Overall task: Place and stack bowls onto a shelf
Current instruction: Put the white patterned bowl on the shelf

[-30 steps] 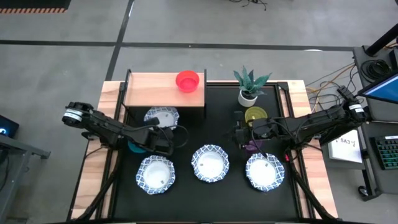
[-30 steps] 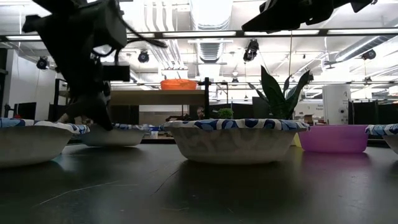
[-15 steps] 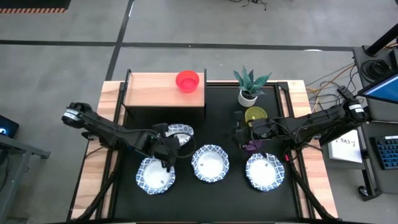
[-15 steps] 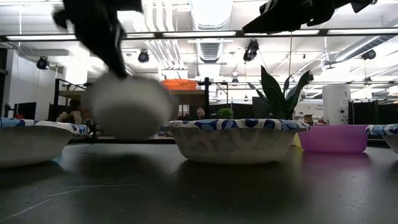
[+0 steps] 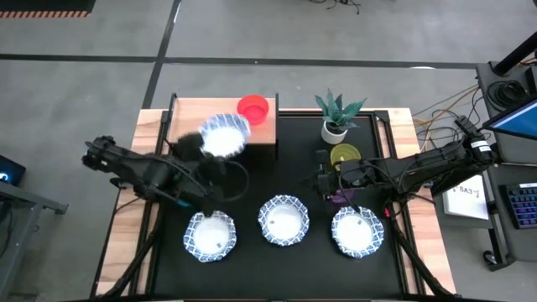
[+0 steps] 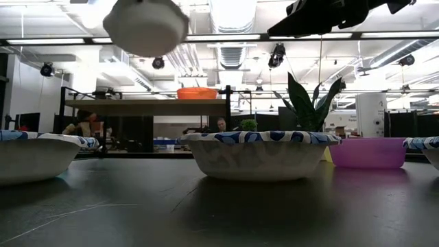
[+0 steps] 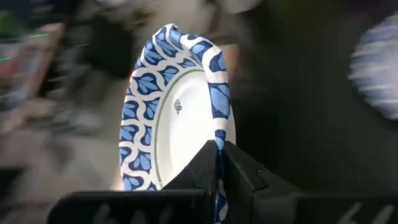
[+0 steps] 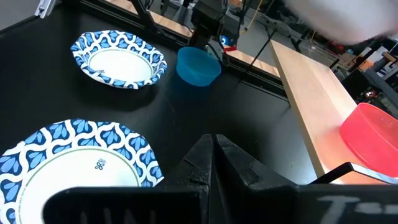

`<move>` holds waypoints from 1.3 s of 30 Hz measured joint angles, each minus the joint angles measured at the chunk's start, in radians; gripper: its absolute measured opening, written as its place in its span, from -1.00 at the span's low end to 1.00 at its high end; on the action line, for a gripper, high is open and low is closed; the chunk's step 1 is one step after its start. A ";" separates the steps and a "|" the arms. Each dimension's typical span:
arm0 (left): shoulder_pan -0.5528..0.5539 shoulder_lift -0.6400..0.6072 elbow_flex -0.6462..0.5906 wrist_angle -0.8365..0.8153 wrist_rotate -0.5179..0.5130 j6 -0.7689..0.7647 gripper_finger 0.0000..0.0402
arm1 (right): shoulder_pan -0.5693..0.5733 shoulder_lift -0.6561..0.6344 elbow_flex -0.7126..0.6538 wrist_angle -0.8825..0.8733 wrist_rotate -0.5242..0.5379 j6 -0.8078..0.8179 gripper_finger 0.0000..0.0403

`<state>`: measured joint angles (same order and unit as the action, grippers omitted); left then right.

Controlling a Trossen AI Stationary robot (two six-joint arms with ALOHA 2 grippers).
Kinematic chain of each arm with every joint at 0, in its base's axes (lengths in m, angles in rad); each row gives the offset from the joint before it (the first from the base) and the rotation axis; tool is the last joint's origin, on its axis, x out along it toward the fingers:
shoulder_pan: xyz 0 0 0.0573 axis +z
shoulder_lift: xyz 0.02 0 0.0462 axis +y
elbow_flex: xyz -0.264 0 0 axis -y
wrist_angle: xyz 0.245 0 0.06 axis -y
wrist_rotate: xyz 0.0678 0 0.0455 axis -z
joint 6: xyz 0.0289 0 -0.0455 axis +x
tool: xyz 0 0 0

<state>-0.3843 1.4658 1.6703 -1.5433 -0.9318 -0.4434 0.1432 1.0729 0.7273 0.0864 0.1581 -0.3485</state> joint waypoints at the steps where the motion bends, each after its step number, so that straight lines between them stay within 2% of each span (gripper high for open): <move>1: 0.024 -0.006 -0.001 -0.025 -0.032 -0.014 -1.00 | 0.000 0.000 0.000 0.000 0.000 0.000 -0.96; 5: 0.169 -0.039 -0.042 -0.016 -0.053 -0.003 -1.00 | 0.000 0.000 0.000 0.000 0.000 0.000 -0.96; 11: 0.460 -0.066 -0.179 0.023 -0.030 -0.008 -1.00 | 0.000 0.000 0.000 0.000 0.000 0.000 -0.96; 18: 0.665 -0.070 -0.387 0.270 0.008 0.062 -1.00 | 0.000 0.000 0.000 0.000 0.000 -0.002 -0.96; 24: 0.702 -0.063 -0.486 0.330 0.009 0.074 -1.00 | 0.000 0.000 0.000 0.000 0.000 -0.002 -0.96; 32: 0.701 -0.063 -0.513 0.418 0.013 0.089 -0.99 | 0.000 0.000 0.000 0.000 0.000 -0.003 -0.96; 39: 0.702 -0.062 -0.482 0.501 0.117 0.135 -0.83 | 0.000 0.000 0.000 0.001 0.000 -0.001 -0.96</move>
<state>0.3172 1.4038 1.1885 -1.0420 -0.8151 -0.3080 0.1432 1.0729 0.7277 0.0875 0.1581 -0.3490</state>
